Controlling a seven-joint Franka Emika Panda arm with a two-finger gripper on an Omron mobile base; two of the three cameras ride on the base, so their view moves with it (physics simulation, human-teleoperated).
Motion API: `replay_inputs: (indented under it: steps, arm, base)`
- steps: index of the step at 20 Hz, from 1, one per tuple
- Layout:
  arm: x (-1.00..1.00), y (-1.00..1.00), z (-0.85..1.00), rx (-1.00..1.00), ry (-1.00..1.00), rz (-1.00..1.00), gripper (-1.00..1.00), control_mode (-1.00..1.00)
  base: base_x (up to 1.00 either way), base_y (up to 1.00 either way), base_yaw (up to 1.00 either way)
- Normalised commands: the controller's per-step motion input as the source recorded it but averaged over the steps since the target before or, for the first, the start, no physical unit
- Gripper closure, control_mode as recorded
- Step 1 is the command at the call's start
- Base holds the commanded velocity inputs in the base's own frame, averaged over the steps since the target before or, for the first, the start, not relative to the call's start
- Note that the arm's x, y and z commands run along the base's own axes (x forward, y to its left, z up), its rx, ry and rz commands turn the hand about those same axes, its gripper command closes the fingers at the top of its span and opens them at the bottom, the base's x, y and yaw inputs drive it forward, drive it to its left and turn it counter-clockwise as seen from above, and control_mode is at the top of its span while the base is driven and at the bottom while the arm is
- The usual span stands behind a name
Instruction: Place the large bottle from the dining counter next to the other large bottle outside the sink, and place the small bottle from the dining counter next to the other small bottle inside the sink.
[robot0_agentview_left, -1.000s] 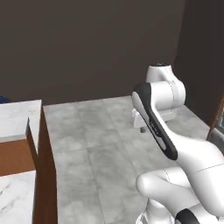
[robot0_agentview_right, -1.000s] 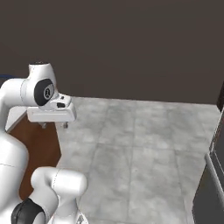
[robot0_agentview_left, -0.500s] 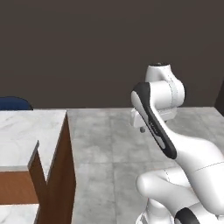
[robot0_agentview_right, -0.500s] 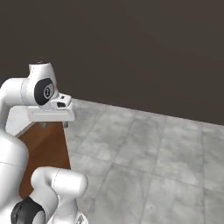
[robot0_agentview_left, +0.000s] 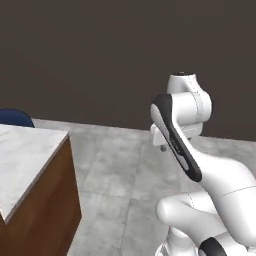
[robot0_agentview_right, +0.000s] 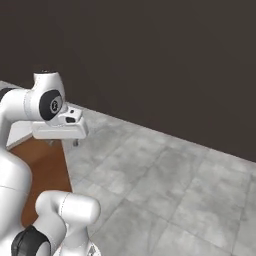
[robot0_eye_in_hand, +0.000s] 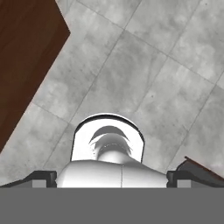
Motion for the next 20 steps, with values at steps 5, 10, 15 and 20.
replay_inputs:
  steps: [5, 10, 15, 20]
  arm:
    - [0.0, 0.0, 0.0, 0.0, 0.0, 0.0, -1.0, 1.0]
    - [0.0, 0.0, 0.0, 0.0, 0.0, 0.0, -1.0, 1.0]
    - [0.0, 0.0, 0.0, 0.0, 0.0, 0.0, -1.0, 1.0]
    - [0.0, 0.0, 0.0, 0.0, 0.0, 0.0, -1.0, 1.0]
  base:
    - [0.3, -0.73, 0.51]
    - [0.23, -0.45, 0.63]
    - [0.1, -0.7, 0.63]
    - [0.0, -1.0, 0.27]
